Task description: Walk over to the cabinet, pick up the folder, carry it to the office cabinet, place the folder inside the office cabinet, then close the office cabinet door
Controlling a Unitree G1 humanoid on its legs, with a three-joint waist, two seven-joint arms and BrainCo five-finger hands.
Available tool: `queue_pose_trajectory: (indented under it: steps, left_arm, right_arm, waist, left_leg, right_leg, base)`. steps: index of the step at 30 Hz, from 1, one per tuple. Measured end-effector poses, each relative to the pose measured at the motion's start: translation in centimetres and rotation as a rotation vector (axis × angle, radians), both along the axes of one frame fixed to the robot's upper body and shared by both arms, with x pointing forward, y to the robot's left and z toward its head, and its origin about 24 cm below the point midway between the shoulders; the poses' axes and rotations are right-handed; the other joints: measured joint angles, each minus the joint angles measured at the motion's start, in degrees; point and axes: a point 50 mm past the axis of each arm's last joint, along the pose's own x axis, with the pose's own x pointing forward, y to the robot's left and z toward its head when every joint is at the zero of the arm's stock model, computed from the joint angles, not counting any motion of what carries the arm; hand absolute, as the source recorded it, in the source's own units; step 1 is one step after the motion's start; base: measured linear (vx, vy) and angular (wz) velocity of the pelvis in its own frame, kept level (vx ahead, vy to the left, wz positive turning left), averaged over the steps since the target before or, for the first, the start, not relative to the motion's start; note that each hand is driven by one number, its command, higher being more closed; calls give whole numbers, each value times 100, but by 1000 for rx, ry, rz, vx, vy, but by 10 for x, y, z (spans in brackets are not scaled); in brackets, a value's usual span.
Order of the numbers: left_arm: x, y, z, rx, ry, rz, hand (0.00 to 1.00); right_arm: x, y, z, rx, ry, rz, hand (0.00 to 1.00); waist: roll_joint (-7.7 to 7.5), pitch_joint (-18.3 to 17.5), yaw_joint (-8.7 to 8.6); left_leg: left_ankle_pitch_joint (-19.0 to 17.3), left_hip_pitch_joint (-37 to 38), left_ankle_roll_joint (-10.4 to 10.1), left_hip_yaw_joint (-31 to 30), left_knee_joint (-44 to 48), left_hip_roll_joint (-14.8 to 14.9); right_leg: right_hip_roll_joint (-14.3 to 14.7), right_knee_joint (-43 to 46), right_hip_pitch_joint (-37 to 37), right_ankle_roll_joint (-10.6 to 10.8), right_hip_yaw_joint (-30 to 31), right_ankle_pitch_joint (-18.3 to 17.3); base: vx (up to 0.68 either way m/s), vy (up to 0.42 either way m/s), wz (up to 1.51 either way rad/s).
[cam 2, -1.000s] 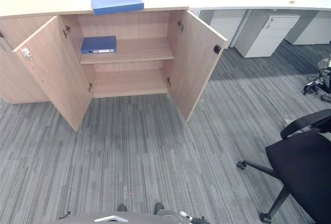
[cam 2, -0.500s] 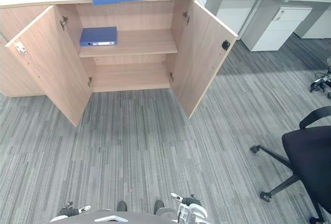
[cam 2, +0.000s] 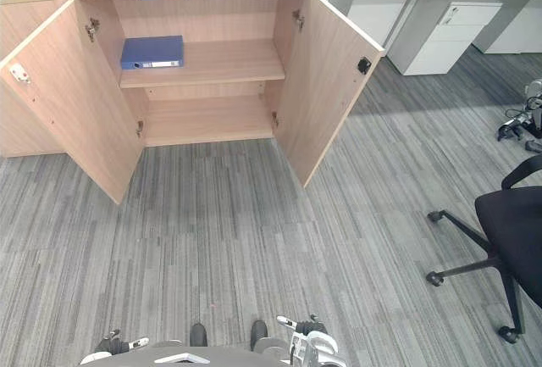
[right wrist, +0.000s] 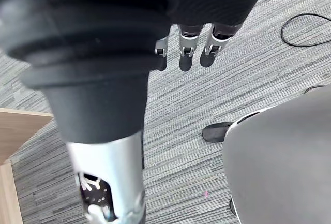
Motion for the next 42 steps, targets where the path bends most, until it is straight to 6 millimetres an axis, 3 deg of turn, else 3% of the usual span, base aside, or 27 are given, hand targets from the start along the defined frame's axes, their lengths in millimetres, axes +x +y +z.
queue_pose_trajectory:
  steps: [3,6,9,11,12,14,16,18,19,20,21,22,24,25,27,29,31,34,36,37,38,39,40,42]
  left_arm:
    - [3,1,1,4,-7,-6,0]
    - [10,4,3,12,-24,-10,0]
    - [14,3,3,12,-37,-14,0]
    - [22,1,5,10,-61,-29,0]
    - [26,1,7,9,-75,-24,0]
    - [27,1,7,10,-78,-21,0]
    - [31,1,7,10,-85,-21,0]
    - [33,-1,8,7,-90,-24,0]
    - [34,-1,8,6,-93,-25,0]
    - [35,-2,8,3,-97,-17,0]
    - [37,-5,8,-8,-104,-5,0]
    - [42,-20,7,-46,-130,8,0]
    - [48,-28,8,-72,-152,30,0]
    - [53,-29,10,-79,-174,51,0]
    - [57,-28,13,-80,-204,81,0]
    - [66,-25,18,-69,-248,76,0]
    - [68,-27,18,-74,-254,78,0]
    - [74,-28,20,-78,-270,73,0]
    - [74,-28,20,-77,-268,71,0]
    - [73,-28,20,-76,-265,73,0]
    - [73,-28,20,-77,-265,72,0]
    - [72,-21,20,-59,-264,70,0]
    - [72,-19,21,-53,-262,68,0]
    - [69,-15,19,-44,-244,63,0]
  right_arm:
    - [5,1,1,0,-10,7,0]
    - [10,2,3,1,-22,10,0]
    - [15,2,5,-6,-37,21,0]
    - [26,2,10,-15,-79,37,0]
    - [28,3,10,-17,-84,49,0]
    - [30,4,11,-20,-90,62,0]
    - [35,3,13,-24,-104,67,0]
    - [39,4,15,-24,-117,67,0]
    - [38,4,14,-23,-114,64,0]
    - [33,2,13,-22,-105,50,0]
    - [35,0,14,-22,-112,36,0]
    - [35,-3,15,-28,-113,26,0]
    - [37,-2,15,-22,-124,19,0]
    - [37,-2,17,-25,-137,20,0]
    - [33,-1,17,-24,-141,21,0]
    - [31,0,16,-21,-138,17,0]
    - [30,0,15,-20,-135,11,0]
    - [28,5,14,-3,-131,-8,0]
    - [24,5,13,-8,-118,-13,0]
    - [23,6,12,-4,-111,-11,0]
    - [22,8,11,1,-108,-11,0]
    - [17,15,8,18,-89,-11,0]
    - [16,18,7,28,-85,-11,0]
    - [15,22,6,39,-77,-11,0]
  waist:
    - [1,5,35]
    - [-46,108,24]
    - [-10,251,36]
    - [-7,425,30]
    - [8,453,36]
    - [16,463,13]
    - [41,482,-63]
    - [67,500,-173]
    - [44,492,-181]
    - [-19,455,-209]
    - [51,459,-224]
    - [210,444,-170]
    - [275,486,-190]
    - [339,537,-157]
    - [323,594,-23]
    - [222,628,70]
    - [240,614,135]
    - [196,613,251]
    - [177,567,256]
    - [130,527,315]
    - [61,482,339]
    - [-128,325,351]
    - [-197,293,344]
    - [-293,279,337]
  left_leg:
    - [-93,-41,30,90,31,1]
    - [-412,-178,72,100,438,-10]
    - [-671,-72,97,114,761,-39]
    - [-873,214,287,85,781,-50]
    - [-962,296,315,50,804,-47]
    - [-1086,439,277,-33,799,37]
    - [-1175,522,198,-133,753,175]
    - [-1307,680,-13,-334,664,329]
    - [-1353,760,-88,-388,635,332]
    - [-1464,921,-261,-507,637,315]
    - [-1516,990,-339,-542,677,438]
    - [-1511,644,-463,-490,1418,594]
    - [-1526,93,-576,-333,2650,768]
    - [-1498,-433,-649,-48,4010,1072]
    - [-1618,-822,-619,384,5298,1515]
    - [-1738,-1467,-535,670,5607,1740]
    - [-1745,-1814,-523,786,5160,1725]
    - [-1560,-2114,-561,713,3497,1337]
    - [-856,-2153,-503,603,2256,1061]
    - [-444,-2092,-409,562,2196,987]
    - [-254,-2067,-288,564,2183,903]
    - [-316,-2087,-47,635,2339,740]
    - [-410,-2073,-17,692,2414,707]
    - [-692,-1602,157,923,2447,634]
  right_leg:
    - [-7,118,-130,9,36,-75]
    - [-129,1073,-524,99,35,-619]
    - [-316,2581,-1006,259,-3,-995]
    - [-483,4238,-1672,168,-51,-1079]
    - [-514,4490,-1829,144,-92,-1335]
    - [-472,4387,-2040,105,-302,-1625]
    - [-308,3788,-2284,33,-460,-1589]
    - [13,2567,-2375,-162,-444,-1005]
    - [30,2397,-2371,-247,-395,-826]
    - [-6,2257,-2282,-422,-318,-189]
    - [53,2386,-2242,-415,-403,-251]
    - [105,2384,-2133,-515,-541,-503]
    - [123,2230,-1887,-551,-639,-595]
    - [240,2014,-1517,-605,-654,-668]
    - [372,1843,-933,-695,-633,-837]
    - [392,1673,-472,-697,-536,-1073]
    - [389,1561,-271,-659,-430,-1102]
    - [207,1234,158,-497,-210,-1170]
    - [44,1032,430,-236,-66,-1307]
    - [-30,997,500,-130,56,-1373]
    - [-106,972,521,-68,135,-1415]
    - [-307,1032,501,8,301,-1464]
    - [-369,1142,452,8,343,-1464]
    - [-532,2642,2,95,468,-1419]
  base:
    - [94,5,-13]
    - [143,34,-1]
    - [153,57,-1]
    - [167,79,7]
    - [158,38,8]
    - [247,-4,16]
    - [309,-60,30]
    - [389,-129,48]
    - [471,-189,61]
    - [399,-179,52]
    - [571,-276,61]
    - [445,-232,39]
    - [407,-208,34]
    - [378,-171,15]
    - [427,-169,-11]
    - [429,-133,-24]
    - [282,-11,-33]
    - [362,109,-39]
    - [421,261,-35]
    - [297,234,-42]
    - [405,302,-59]
    - [418,283,-46]
    - [506,316,-51]
    - [407,244,-40]
